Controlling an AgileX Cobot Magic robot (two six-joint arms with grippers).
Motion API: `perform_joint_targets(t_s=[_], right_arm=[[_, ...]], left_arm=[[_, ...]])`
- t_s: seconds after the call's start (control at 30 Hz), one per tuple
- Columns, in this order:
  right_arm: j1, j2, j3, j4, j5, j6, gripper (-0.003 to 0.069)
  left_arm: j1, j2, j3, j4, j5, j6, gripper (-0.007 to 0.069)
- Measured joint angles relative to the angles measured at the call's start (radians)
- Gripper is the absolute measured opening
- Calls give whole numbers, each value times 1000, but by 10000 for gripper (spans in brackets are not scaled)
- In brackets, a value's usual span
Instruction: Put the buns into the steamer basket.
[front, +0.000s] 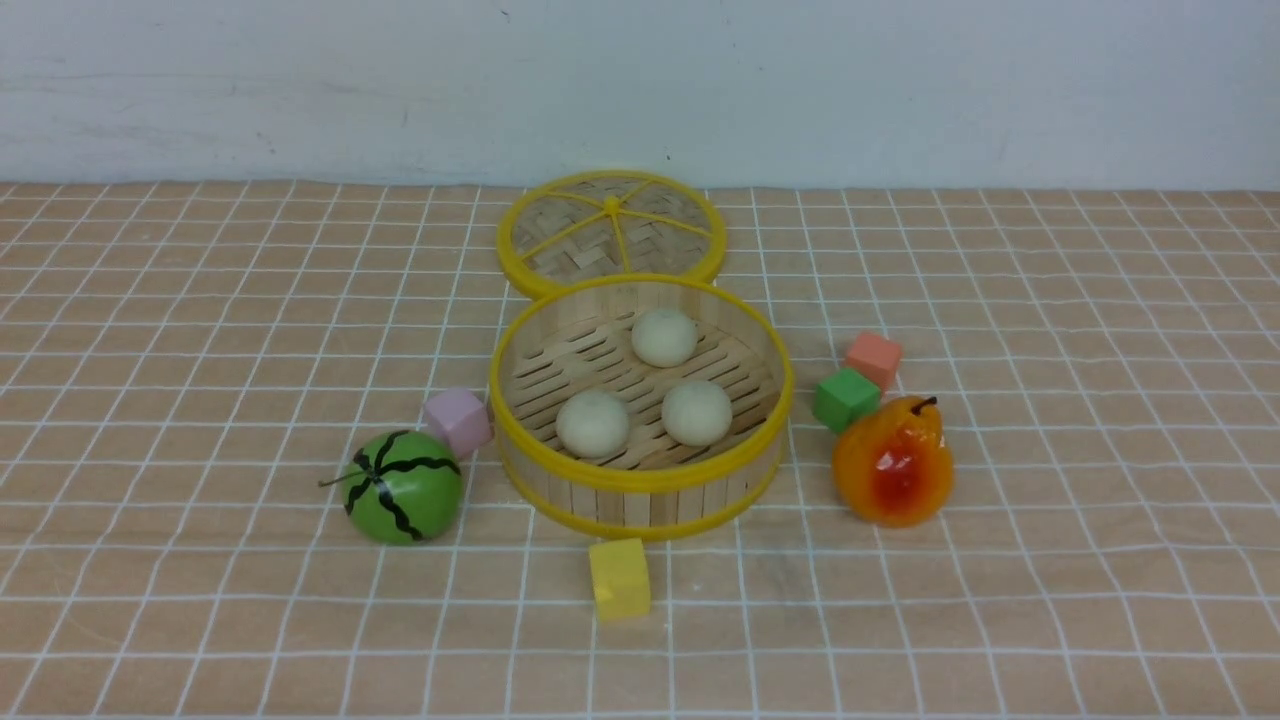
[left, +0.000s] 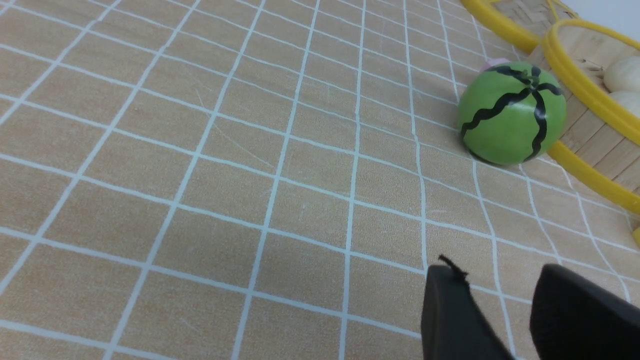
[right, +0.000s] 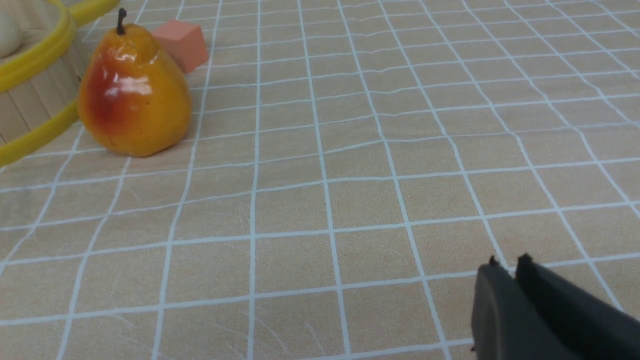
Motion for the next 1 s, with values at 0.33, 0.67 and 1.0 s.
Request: perform_joint_targets(t_s=[0.33, 0.67, 1.0], right_arm=[[0, 0, 0, 0, 0, 0, 63], [0, 0, 0, 0, -1, 0, 79], [0, 0, 0, 0, -1, 0, 85]], left_arm=[[0, 0, 0, 0, 0, 0, 239], [0, 0, 0, 0, 0, 0, 239], [0, 0, 0, 0, 0, 0, 239]])
